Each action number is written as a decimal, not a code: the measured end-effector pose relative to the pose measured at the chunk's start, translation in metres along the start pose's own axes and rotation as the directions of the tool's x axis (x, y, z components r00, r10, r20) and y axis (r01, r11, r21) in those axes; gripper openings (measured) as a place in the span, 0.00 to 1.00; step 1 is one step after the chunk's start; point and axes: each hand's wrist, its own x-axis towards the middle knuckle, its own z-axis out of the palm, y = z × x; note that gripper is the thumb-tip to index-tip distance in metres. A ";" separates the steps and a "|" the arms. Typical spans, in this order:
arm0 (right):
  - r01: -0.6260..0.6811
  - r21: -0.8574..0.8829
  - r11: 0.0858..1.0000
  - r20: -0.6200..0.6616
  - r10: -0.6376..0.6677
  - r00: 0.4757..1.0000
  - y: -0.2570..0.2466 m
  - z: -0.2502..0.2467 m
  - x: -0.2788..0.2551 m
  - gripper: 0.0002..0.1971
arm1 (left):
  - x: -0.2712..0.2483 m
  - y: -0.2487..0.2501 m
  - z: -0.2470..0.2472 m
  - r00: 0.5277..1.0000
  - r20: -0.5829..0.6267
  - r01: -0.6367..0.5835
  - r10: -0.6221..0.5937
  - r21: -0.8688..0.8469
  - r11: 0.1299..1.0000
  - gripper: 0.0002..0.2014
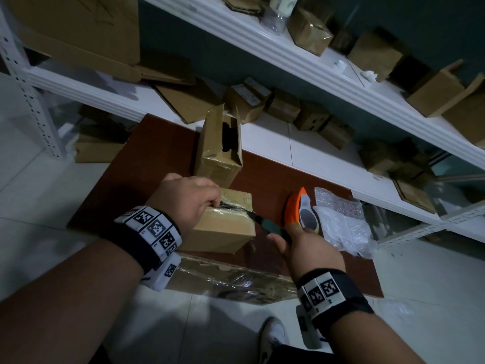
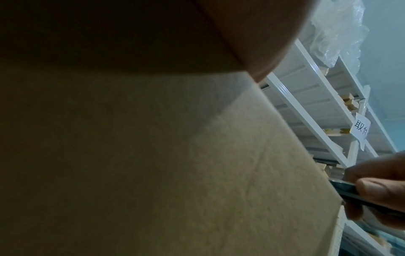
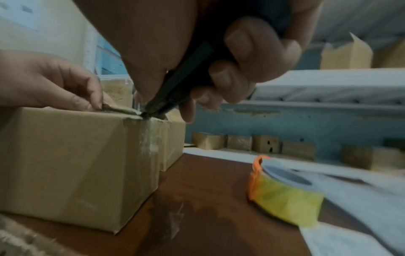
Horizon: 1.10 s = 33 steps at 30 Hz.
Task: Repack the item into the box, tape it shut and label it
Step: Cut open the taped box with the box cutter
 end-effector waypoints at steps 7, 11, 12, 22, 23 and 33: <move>0.018 0.067 0.998 0.008 -0.019 1.000 -0.004 0.009 0.012 0.23 | 0.002 -0.001 0.002 1.000 -0.002 -0.007 0.007 0.014 1.000 0.12; 0.037 0.047 0.998 -0.029 -0.036 0.999 -0.001 0.012 0.021 0.25 | 0.003 0.001 0.000 1.000 0.004 0.008 -0.008 0.013 1.000 0.11; 0.046 0.039 0.998 -0.036 -0.045 0.998 0.001 0.013 0.022 0.25 | 0.003 0.002 0.000 1.000 0.005 0.013 -0.013 0.012 1.000 0.11; 0.100 0.035 0.994 -0.036 -0.099 0.994 0.021 0.014 0.024 0.25 | 0.009 0.011 -0.004 0.995 0.006 0.097 -0.097 0.014 0.995 0.13; 0.098 0.037 0.995 -0.046 -0.096 0.994 0.021 0.014 0.025 0.25 | 0.010 0.011 -0.003 0.995 0.009 0.098 -0.098 0.016 0.995 0.13; 0.077 0.230 0.970 -0.133 -0.047 0.990 0.035 0.026 0.023 0.23 | 0.011 0.010 -0.002 0.998 -0.002 0.064 -0.064 0.033 0.997 0.09</move>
